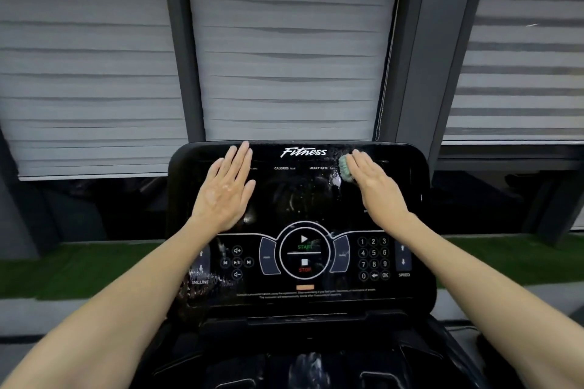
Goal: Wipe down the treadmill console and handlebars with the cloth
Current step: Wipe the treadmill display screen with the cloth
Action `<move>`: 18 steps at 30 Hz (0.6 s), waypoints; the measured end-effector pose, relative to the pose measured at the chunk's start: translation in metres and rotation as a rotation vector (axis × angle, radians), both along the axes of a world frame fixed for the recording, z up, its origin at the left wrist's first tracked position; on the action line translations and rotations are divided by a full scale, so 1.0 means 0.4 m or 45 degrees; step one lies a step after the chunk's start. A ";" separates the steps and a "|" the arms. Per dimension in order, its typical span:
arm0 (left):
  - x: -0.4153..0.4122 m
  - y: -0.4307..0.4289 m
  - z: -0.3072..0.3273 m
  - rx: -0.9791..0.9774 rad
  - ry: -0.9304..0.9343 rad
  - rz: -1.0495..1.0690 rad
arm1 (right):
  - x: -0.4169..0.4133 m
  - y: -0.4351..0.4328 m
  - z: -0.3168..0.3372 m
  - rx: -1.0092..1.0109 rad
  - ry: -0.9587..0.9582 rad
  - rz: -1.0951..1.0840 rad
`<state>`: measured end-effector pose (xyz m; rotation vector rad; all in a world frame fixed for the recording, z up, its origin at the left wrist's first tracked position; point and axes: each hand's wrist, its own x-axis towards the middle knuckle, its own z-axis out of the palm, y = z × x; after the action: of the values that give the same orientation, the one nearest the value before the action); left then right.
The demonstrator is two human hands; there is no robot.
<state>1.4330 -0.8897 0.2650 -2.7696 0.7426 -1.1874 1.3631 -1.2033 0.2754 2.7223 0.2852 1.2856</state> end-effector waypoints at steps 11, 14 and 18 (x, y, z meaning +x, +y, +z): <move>0.026 -0.001 -0.044 -0.063 0.020 -0.081 | -0.221 -0.019 -0.409 -0.278 0.336 0.209; 0.034 0.000 -0.051 -0.079 0.012 -0.100 | -0.244 -0.031 -0.438 -0.295 0.434 0.248; 0.040 0.001 -0.055 -0.110 -0.004 -0.132 | -0.223 -0.034 -0.384 -0.336 0.426 0.322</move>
<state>1.4490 -0.8894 0.2430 -2.8289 0.8643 -1.2701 1.2739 -1.2167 0.1220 2.7162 0.7927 0.7597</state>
